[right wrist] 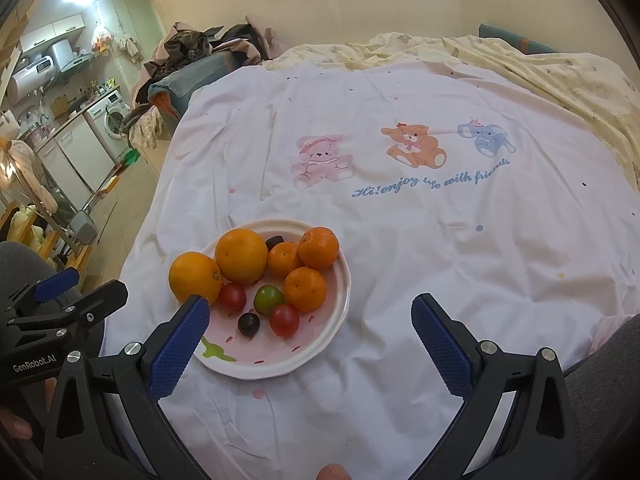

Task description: Organize fruits

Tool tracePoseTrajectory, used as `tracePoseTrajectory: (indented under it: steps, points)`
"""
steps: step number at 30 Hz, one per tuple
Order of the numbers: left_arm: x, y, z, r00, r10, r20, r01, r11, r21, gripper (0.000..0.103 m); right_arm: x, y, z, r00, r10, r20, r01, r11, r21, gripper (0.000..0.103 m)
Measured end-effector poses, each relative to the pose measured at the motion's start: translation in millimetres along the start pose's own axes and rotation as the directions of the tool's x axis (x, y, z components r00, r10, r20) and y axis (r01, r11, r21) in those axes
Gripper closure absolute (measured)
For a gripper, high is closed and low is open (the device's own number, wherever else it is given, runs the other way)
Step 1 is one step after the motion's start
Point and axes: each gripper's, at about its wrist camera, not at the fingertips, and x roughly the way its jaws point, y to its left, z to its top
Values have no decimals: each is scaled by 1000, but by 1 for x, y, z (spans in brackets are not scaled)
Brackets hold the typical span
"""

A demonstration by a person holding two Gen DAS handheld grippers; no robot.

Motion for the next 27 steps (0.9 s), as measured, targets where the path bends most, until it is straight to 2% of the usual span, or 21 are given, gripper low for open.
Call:
tracePoseTrajectory:
  steps: [27]
  points:
    - [3, -1, -5, 1000, 18, -13, -19, 1000, -15, 1, -1, -4, 2, 1000, -3, 1, 3, 1000, -5, 0]
